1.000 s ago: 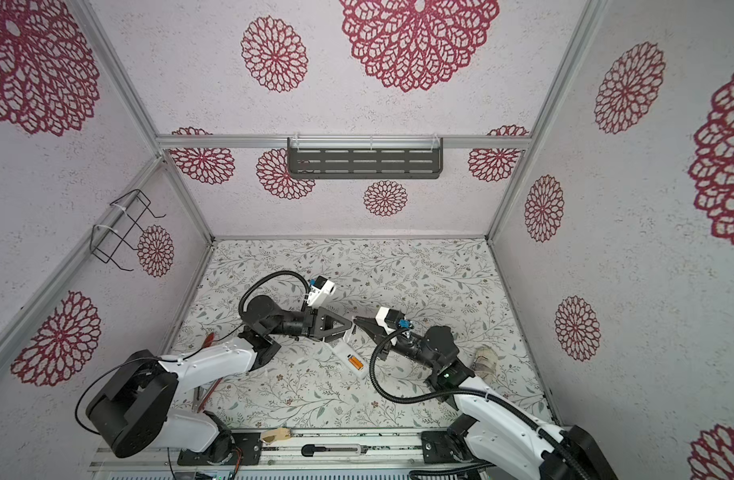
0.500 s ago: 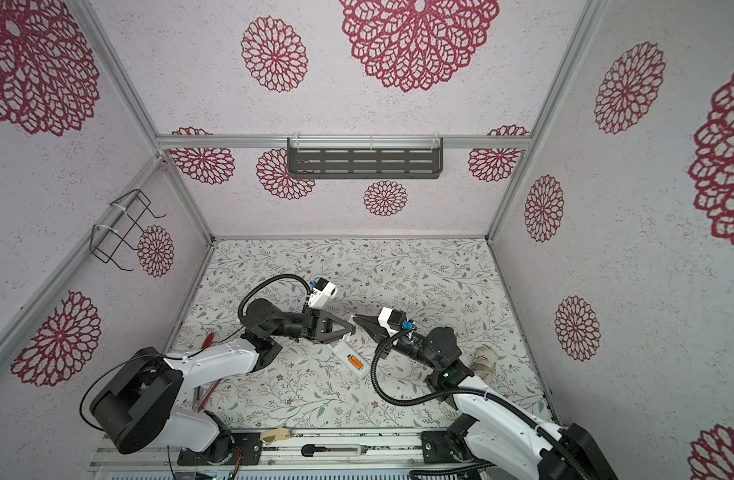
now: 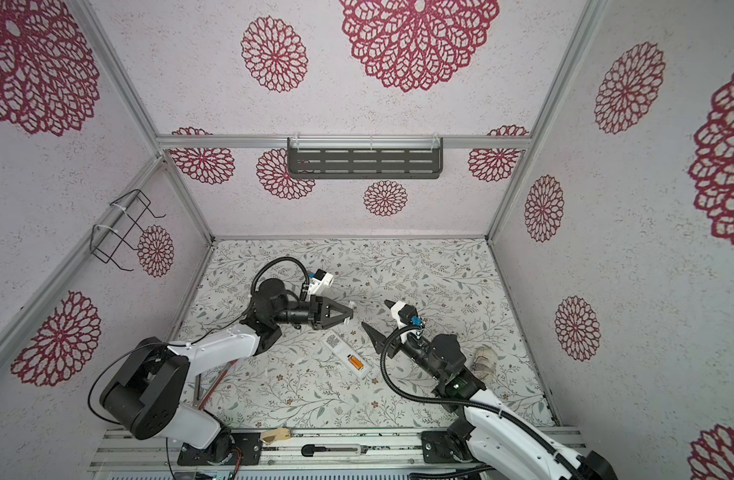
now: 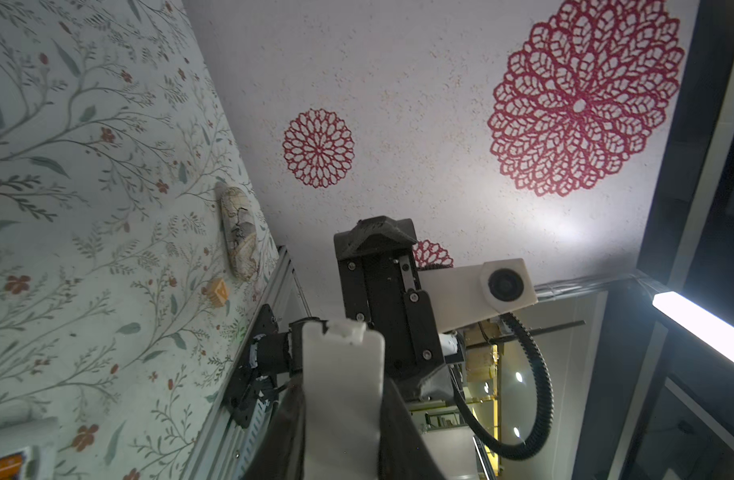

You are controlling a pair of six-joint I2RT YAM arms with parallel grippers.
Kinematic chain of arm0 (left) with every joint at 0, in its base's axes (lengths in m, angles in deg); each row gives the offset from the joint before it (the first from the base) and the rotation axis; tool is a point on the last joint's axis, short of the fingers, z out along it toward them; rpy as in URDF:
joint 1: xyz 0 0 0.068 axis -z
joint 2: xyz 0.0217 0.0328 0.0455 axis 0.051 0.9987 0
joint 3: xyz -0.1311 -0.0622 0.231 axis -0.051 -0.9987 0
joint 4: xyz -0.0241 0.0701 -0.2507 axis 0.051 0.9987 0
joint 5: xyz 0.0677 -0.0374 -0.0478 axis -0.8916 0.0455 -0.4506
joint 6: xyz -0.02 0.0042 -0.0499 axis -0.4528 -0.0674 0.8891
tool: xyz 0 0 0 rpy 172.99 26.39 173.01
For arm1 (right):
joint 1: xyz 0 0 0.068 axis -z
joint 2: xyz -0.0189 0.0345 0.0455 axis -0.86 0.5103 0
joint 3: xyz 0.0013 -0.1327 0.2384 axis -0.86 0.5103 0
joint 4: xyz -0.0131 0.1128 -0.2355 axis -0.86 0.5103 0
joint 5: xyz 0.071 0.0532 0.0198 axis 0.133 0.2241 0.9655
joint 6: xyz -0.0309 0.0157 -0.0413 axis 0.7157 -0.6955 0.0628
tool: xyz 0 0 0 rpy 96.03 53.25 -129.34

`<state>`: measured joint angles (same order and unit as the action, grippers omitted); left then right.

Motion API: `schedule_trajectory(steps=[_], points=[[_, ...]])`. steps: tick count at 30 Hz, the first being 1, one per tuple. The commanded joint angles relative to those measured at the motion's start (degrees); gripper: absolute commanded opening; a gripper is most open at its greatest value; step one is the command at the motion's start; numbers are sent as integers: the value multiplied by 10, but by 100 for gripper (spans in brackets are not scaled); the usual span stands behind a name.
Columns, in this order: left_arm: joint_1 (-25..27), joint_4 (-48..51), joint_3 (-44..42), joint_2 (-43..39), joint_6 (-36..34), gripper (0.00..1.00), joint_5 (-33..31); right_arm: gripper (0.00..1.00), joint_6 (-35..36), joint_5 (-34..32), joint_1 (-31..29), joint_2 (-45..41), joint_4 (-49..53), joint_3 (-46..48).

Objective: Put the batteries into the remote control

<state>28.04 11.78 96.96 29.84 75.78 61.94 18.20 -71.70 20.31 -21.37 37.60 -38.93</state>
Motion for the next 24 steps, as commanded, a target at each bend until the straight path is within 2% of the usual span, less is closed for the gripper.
schedule_trajectory(steps=[1, 3, 6, 8, 10, 15, 19, 24], points=[[-2, 238, 69, 46, -131, 21, -59, 86, -57, -143, 7, -3, 167, -56], [2, 373, 124, 78, -201, 19, -121, 87, -76, -180, 13, -3, 233, -75], [20, 595, 235, 139, -297, 17, -245, 87, -107, -219, 22, -12, 310, -92], [31, 690, 301, 185, -327, 20, -319, 88, -119, -225, 29, -26, 337, -92], [41, 743, 346, 229, -341, 19, -373, 87, -124, -223, 33, -41, 349, -87], [54, 807, 422, 302, -348, 18, -460, 88, -126, -205, 36, -63, 370, -83], [63, 812, 448, 332, -331, 18, -516, 88, -124, -201, 36, -60, 387, -82], [74, 791, 460, 352, -307, 20, -555, 90, -131, -181, 37, -47, 398, -83]])
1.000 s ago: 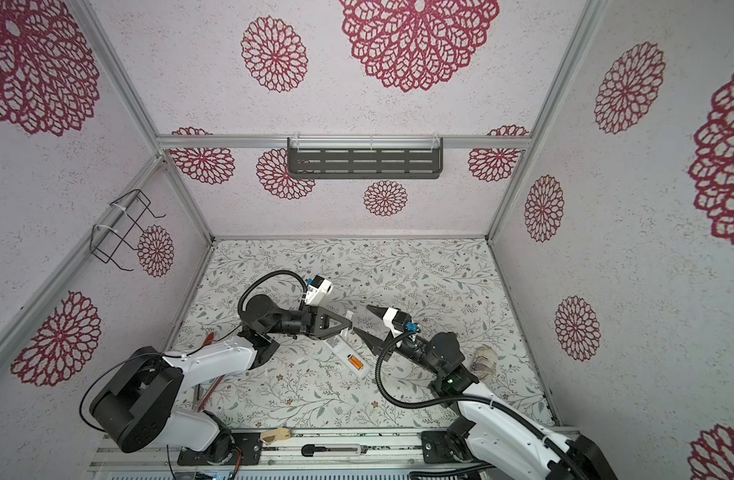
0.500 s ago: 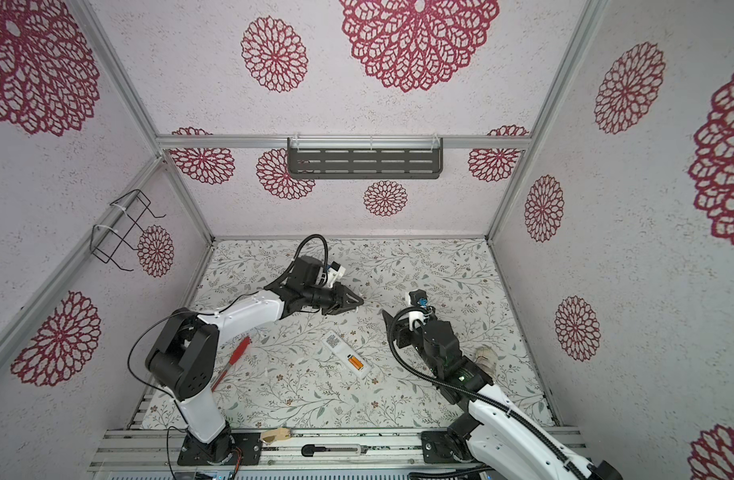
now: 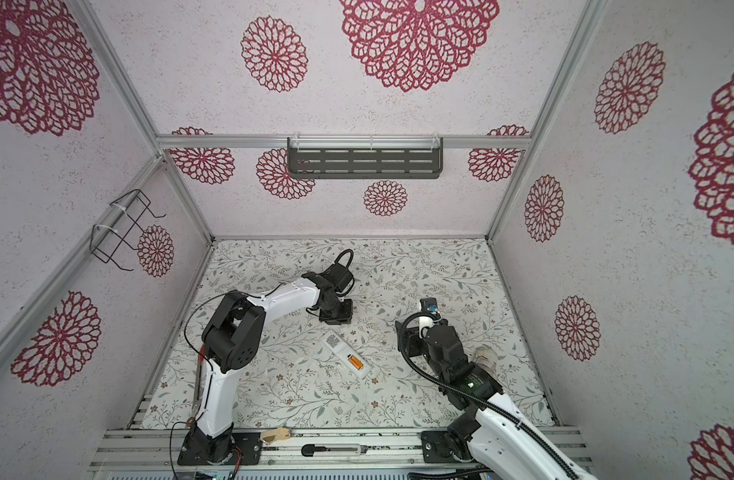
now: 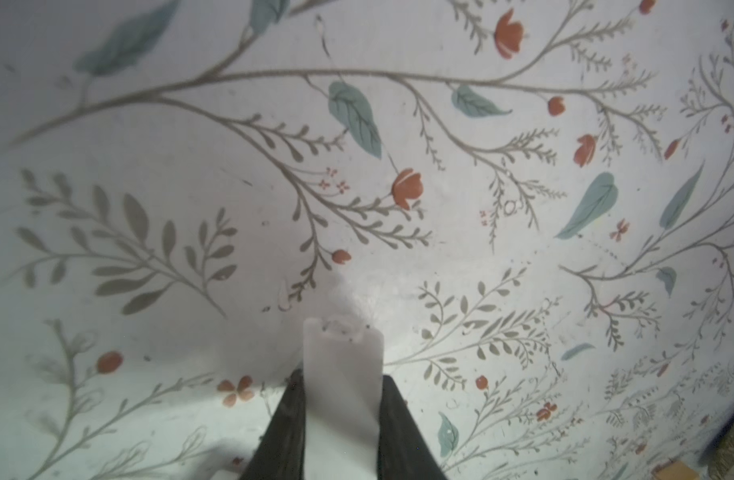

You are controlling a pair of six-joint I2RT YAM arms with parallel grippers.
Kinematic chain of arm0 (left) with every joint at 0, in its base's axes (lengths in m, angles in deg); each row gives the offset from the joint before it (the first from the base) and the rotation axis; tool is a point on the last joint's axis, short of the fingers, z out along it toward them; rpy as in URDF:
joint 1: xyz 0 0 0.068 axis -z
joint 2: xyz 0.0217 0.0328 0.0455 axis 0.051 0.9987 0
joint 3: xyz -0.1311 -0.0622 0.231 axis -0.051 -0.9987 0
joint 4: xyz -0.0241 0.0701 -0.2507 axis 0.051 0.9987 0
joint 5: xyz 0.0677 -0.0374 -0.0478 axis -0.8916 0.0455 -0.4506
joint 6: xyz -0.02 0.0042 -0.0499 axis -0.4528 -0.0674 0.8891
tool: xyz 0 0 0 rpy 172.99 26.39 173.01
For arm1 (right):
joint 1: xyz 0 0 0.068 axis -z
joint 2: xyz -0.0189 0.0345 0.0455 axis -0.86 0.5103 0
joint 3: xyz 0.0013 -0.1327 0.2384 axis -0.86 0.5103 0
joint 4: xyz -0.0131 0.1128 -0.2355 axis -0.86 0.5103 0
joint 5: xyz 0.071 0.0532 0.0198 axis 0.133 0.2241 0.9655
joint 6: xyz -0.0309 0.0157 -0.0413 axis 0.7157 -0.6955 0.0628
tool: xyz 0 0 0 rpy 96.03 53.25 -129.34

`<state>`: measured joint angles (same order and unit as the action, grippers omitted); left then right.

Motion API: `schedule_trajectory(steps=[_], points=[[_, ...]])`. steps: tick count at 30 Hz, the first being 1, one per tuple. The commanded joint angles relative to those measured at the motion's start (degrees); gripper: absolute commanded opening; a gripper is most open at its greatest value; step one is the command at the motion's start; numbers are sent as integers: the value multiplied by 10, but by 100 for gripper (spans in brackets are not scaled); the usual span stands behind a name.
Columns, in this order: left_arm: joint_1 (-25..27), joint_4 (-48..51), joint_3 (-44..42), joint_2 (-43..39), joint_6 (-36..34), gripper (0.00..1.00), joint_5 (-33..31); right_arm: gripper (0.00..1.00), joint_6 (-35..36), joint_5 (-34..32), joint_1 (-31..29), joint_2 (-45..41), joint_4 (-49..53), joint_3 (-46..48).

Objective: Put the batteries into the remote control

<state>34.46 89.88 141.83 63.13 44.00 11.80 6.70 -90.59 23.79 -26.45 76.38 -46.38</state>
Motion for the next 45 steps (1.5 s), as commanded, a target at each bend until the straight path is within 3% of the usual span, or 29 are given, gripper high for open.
schedule_trajectory(steps=[1, 6, 17, 23, 29, 37, 45], points=[[12, 6, 15, 22, 15, 21, -59, 90, -19, 12, 2, 6, 10, -8], [23, -2, 38, 42, 26, 26, -75, 91, -32, 37, 2, 21, -6, -1], [27, -38, 37, 21, 35, 63, -34, 92, -45, 59, 2, 84, -18, -15], [-8, -106, -60, -97, 19, 81, -9, 92, -67, 65, 2, 150, -25, -39], [-74, -110, -171, -256, -10, 100, 2, 91, -95, 99, 0, 241, -52, -73], [-148, -98, -309, -449, -25, 97, 24, 89, -116, 123, -36, 445, -88, -171], [-194, -74, -385, -591, -48, 97, 46, 87, -161, 86, -56, 624, -68, -312]])
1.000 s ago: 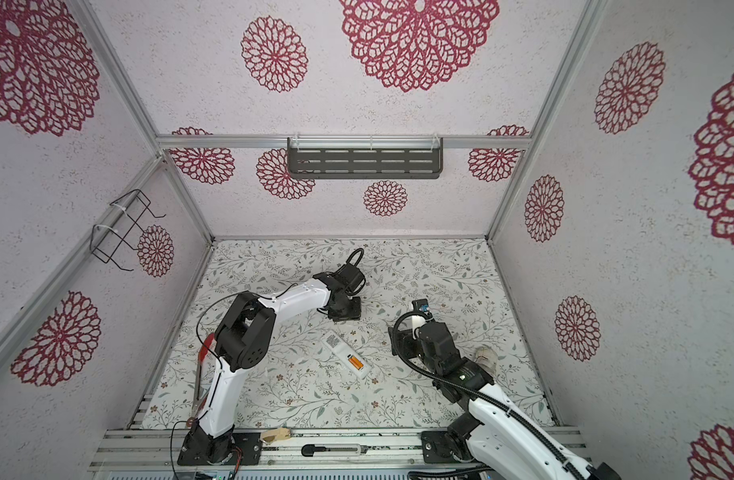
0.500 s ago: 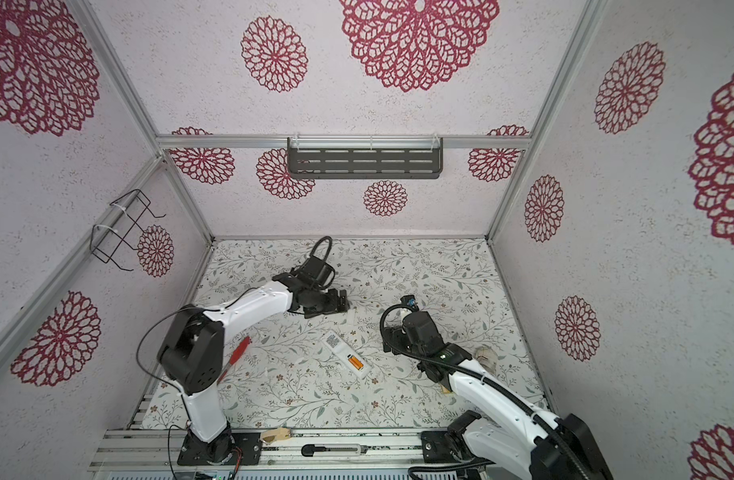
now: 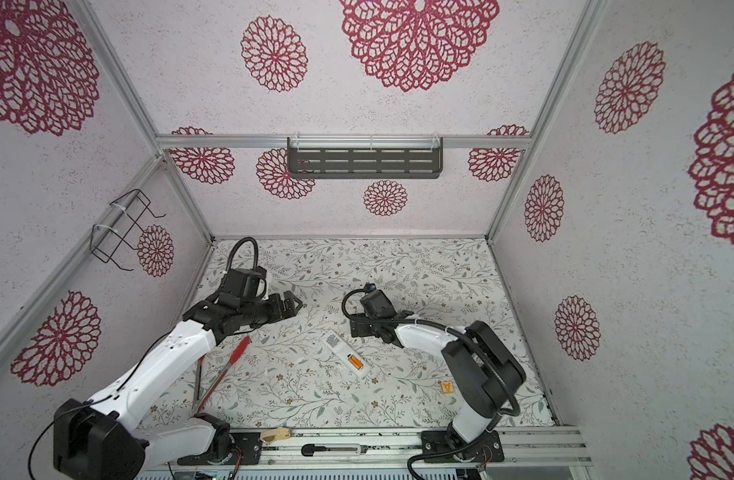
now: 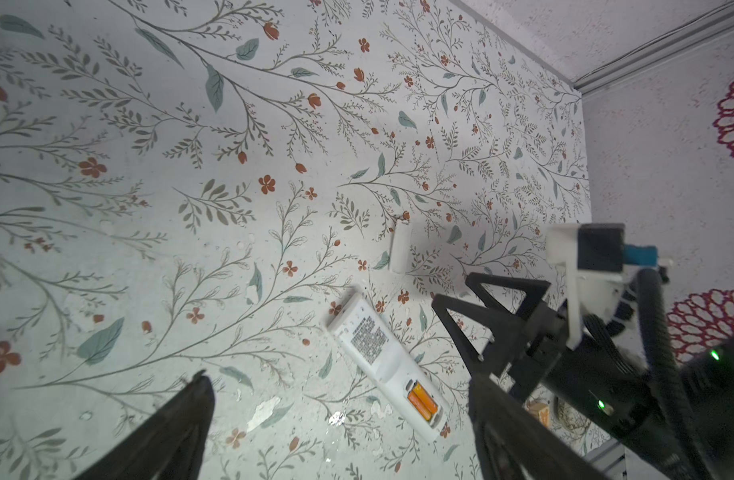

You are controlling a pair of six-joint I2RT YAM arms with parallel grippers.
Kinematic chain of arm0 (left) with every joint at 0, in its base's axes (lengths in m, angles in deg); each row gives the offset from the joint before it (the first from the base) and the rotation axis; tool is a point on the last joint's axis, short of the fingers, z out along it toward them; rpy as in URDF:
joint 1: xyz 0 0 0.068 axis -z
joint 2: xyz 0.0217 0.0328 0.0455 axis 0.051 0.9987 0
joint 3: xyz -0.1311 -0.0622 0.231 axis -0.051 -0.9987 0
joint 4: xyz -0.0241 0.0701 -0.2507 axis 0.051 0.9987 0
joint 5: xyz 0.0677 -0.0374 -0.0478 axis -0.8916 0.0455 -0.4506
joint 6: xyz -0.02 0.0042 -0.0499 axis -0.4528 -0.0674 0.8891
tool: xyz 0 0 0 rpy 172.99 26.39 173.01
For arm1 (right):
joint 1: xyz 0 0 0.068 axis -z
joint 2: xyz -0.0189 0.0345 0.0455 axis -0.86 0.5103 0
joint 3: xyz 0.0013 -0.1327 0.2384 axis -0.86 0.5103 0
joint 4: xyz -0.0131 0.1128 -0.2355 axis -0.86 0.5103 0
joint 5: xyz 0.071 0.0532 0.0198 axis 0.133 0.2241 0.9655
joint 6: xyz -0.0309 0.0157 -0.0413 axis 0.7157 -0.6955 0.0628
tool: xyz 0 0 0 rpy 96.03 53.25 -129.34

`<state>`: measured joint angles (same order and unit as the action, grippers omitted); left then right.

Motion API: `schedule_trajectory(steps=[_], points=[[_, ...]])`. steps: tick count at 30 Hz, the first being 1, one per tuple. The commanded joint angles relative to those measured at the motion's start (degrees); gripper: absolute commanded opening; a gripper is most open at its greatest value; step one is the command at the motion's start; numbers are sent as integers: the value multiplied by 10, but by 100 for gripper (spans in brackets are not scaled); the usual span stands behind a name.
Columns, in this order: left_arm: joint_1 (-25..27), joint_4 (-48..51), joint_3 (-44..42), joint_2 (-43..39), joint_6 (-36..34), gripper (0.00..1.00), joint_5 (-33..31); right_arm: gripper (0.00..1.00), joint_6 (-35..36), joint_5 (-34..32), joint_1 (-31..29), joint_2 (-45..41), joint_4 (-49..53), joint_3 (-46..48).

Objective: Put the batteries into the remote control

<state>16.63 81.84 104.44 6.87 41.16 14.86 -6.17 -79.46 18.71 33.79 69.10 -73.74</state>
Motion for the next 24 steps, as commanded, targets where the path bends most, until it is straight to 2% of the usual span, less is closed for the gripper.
schedule_trajectory(steps=[1, 9, 13, 16, 21, 24], points=[[-19, 8, -18, -39, -23, 97, 19, 86, -37, -32, -8, 38, 7, -54], [-55, 18, -59, -86, -44, 97, 53, 78, -47, -110, -32, 145, 84, -180], [-62, 13, -70, -101, -42, 97, 63, 69, -39, -171, -54, 188, 140, -236], [-64, 10, -73, -108, -40, 97, 66, 65, -44, -186, -62, 215, 168, -264], [-65, 9, -74, -107, -37, 97, 74, 42, -57, -186, -66, 220, 159, -251], [-65, 11, -76, -105, -36, 97, 77, 36, -55, -186, -66, 214, 157, -237]])
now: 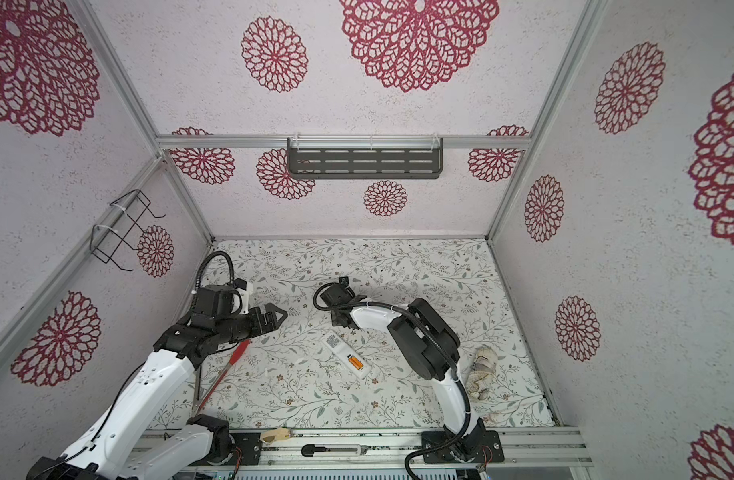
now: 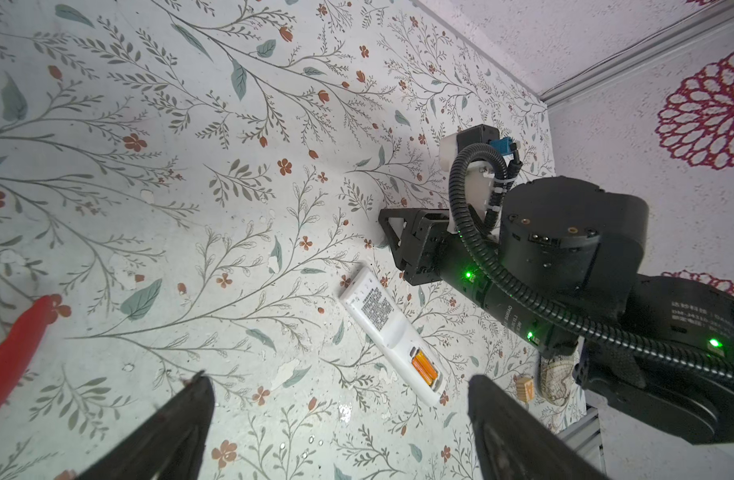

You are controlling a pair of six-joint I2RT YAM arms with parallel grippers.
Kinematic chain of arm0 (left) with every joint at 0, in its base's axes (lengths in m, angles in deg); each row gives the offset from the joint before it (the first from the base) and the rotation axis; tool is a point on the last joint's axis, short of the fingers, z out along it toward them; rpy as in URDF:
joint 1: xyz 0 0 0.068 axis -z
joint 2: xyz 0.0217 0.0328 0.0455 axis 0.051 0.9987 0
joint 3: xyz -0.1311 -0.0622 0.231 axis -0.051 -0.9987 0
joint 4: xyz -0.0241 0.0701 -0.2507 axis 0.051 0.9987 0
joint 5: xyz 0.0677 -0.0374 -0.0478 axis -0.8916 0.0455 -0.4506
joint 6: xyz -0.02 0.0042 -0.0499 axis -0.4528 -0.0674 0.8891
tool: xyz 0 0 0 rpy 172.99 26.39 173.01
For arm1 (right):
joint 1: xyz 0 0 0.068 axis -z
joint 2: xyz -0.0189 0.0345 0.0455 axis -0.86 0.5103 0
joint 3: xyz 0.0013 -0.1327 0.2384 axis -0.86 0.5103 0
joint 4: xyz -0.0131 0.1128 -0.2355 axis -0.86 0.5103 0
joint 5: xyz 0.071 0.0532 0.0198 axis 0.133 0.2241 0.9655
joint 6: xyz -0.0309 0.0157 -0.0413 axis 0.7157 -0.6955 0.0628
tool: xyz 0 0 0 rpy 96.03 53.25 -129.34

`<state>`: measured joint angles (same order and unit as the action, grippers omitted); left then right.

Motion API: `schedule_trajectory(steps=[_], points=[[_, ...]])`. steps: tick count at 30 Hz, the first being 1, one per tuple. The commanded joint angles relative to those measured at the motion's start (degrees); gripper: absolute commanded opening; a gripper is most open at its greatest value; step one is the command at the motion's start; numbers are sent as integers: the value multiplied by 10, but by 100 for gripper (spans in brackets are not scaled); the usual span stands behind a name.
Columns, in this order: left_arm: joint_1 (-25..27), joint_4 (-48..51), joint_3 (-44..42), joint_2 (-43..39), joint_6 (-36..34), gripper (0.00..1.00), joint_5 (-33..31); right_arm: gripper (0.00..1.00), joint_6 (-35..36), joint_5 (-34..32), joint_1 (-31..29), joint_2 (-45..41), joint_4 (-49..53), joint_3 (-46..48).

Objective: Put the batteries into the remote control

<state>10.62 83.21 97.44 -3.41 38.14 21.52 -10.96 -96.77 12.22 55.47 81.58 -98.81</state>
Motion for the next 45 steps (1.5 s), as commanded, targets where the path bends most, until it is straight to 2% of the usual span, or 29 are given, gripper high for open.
schedule_trajectory(steps=[1, 7, 10, 15, 21, 30, 38, 45], points=[[-5, -3, -7, -3, -5, 97, 11, 35, -4, -14, -1, -7, 30, 21], [-5, -9, -17, 8, 3, 97, 21, 23, 48, -2, -1, -36, -2, 65], [-3, -10, -23, 18, 7, 97, 35, 23, 82, 11, -1, -63, -33, 94], [9, -10, -37, 20, 7, 97, 55, 22, 156, 63, -1, -147, -138, 194], [79, -17, -35, 45, 0, 97, 79, 19, 224, 108, -1, -276, -236, 327], [168, -6, -37, 55, -4, 97, 24, 19, 289, 227, -1, -441, -323, 479], [202, 8, -33, 44, -5, 97, -5, 18, 299, 289, -2, -466, -379, 530], [205, 15, -30, 39, -8, 97, -27, 17, 283, 265, -16, -459, -406, 541]])
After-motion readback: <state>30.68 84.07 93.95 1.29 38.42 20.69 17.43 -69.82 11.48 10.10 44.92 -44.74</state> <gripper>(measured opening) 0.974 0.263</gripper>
